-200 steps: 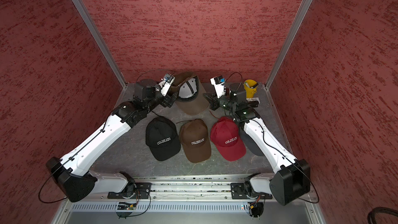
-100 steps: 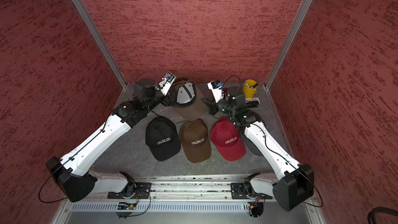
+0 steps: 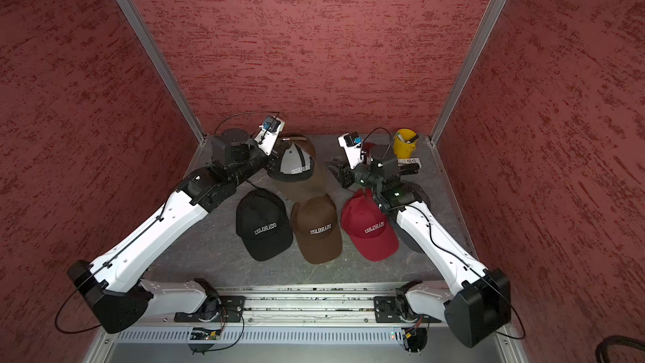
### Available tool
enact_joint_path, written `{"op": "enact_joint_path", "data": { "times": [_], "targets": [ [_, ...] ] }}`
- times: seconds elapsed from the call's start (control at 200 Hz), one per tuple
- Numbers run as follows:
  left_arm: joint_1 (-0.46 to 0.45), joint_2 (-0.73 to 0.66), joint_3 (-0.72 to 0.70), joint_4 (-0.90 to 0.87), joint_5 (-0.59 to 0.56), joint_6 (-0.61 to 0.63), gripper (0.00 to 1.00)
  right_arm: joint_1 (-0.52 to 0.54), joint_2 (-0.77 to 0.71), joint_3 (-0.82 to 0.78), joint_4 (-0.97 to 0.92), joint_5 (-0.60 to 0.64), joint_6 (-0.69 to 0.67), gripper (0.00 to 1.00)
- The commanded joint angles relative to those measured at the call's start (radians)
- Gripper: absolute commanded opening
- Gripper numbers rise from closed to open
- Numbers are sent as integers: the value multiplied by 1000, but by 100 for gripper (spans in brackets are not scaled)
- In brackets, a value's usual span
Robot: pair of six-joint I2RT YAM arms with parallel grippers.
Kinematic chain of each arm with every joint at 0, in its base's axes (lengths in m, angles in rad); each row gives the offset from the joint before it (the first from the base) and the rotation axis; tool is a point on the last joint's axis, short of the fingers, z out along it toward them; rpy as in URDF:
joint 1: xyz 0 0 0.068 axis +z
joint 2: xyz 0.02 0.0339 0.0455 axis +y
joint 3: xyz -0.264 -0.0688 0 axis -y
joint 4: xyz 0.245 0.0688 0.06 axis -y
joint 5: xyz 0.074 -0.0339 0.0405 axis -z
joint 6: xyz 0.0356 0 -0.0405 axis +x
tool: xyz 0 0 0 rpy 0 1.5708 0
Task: Open the adjustable buckle of the baseball cap
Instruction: Pick up the baseball cap from the center of the board.
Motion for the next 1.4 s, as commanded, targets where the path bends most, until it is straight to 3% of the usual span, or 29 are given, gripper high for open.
{"op": "enact_joint_path", "data": {
  "times": [0.0, 0.331, 0.686, 0.887, 1.057, 1.393],
  "targets": [
    [-22, -39, -14, 65, 33, -72, 0, 15, -16, -16, 89, 25, 13, 42],
    [-58, -28, -14, 61, -15, -139, 0, 113, -24, -25, 246, -60, -20, 54],
    [-145, 28, 70, -24, -136, -195, 0, 181, -49, -6, 237, 90, -110, 62],
    [-153, 33, 95, -43, -138, -213, 0, 191, -45, -6, 247, 176, -121, 62],
    [-165, 25, 95, -34, -122, -219, 0, 200, -32, -8, 248, 308, -131, 50],
    [-167, 7, 61, 4, -45, -273, 0, 210, 3, 1, 303, 329, -128, 0]
  ]
}}
